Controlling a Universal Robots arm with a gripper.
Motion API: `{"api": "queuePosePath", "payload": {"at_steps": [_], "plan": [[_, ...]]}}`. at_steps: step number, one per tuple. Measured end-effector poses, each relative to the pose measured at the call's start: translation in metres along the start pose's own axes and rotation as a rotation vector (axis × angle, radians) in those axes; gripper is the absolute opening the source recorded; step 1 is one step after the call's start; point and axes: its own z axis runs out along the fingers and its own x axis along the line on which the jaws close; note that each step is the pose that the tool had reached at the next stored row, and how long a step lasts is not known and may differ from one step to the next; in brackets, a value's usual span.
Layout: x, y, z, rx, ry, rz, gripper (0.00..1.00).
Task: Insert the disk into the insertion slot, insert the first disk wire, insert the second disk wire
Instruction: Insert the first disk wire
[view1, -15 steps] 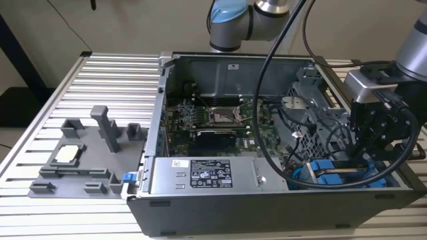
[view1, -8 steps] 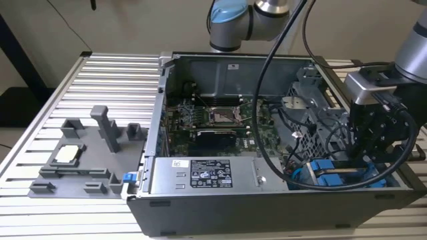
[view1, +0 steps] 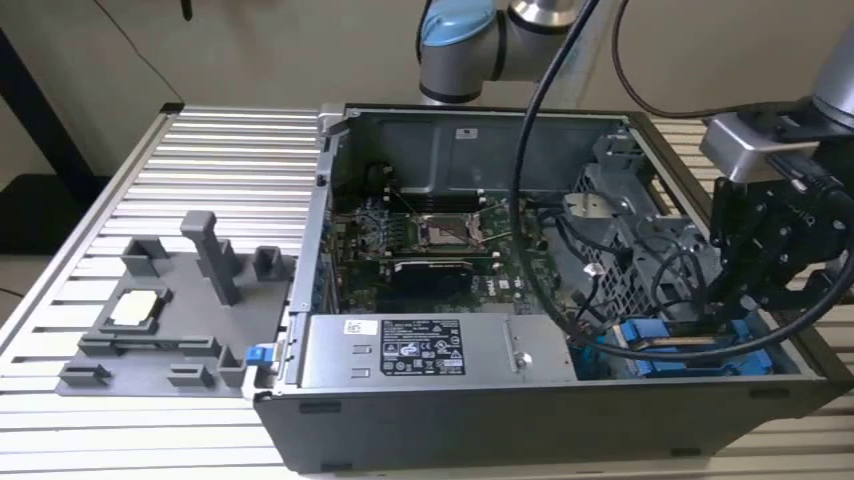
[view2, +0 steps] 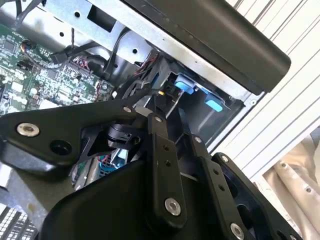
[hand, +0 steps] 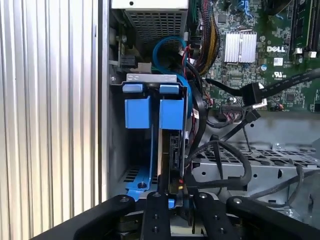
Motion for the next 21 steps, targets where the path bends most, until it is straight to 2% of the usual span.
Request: {"api": "queuePosePath", "payload": {"at_steps": [4,9,15,17,21], "plan": [[0.0008,-0.0005,-0.0155,0.0000,0.0002,0.000,0.27],[0.0016,-0.0010,-0.0307,0.0001,0.0003,0.000,0.27],[0.0002,-0.0010,-0.0312,0.0000,0.0004,0.000,0.27],[-0.0039,-0.0011,-0.0313,0.0000,0.0002,0.000,0.27],[-0.0178,-0.0015,-0.0320,0.0000,0.0002,0.000,0.27]]}}
